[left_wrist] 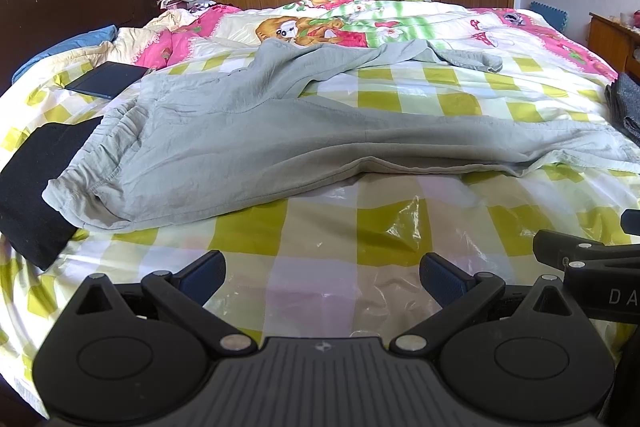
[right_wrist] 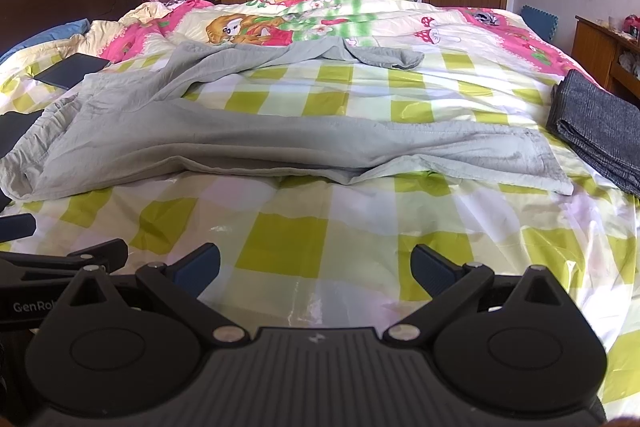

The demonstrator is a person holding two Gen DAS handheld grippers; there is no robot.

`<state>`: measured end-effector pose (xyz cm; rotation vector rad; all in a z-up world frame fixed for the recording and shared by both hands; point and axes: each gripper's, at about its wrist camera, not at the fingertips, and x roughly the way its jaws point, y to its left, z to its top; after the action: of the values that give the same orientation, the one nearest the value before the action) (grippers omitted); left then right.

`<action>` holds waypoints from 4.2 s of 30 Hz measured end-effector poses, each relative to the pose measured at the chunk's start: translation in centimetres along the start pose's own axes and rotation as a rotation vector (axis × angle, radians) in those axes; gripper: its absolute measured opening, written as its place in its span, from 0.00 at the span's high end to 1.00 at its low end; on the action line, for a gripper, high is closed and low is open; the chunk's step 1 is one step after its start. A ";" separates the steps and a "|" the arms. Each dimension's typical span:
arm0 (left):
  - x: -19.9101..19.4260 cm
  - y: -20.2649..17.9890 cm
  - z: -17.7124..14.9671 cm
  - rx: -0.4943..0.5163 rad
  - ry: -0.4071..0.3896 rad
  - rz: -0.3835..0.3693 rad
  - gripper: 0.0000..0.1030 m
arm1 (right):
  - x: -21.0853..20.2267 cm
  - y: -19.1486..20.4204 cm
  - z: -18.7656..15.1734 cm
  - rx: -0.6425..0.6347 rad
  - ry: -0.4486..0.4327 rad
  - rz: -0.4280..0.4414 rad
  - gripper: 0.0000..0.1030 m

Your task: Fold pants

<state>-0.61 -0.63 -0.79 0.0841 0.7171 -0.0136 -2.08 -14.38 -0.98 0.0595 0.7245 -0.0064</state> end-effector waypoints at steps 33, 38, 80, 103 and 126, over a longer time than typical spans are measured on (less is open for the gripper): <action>0.2 -0.1 -0.1 -0.001 0.014 0.003 0.00 | 0.1 0.3 -0.3 -0.005 0.007 0.004 0.02; 0.4 -0.1 -0.2 -0.005 0.018 0.000 0.00 | 0.4 0.1 -0.2 -0.004 0.015 0.003 0.03; 9.0 -9.3 7.5 0.188 -0.031 -0.284 0.00 | 6.2 -24.4 4.3 0.637 0.044 -0.076 0.54; 8.4 -9.3 5.0 0.301 0.040 -0.322 0.00 | 3.1 -26.4 6.5 0.283 0.195 -0.398 0.77; 1.9 7.1 2.7 0.076 -0.075 -0.079 0.00 | 5.6 -6.2 11.6 0.185 0.123 0.125 0.73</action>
<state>2.86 6.30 0.48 0.1277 0.6445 -0.1194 9.62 -21.18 3.66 0.2837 0.8408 0.0504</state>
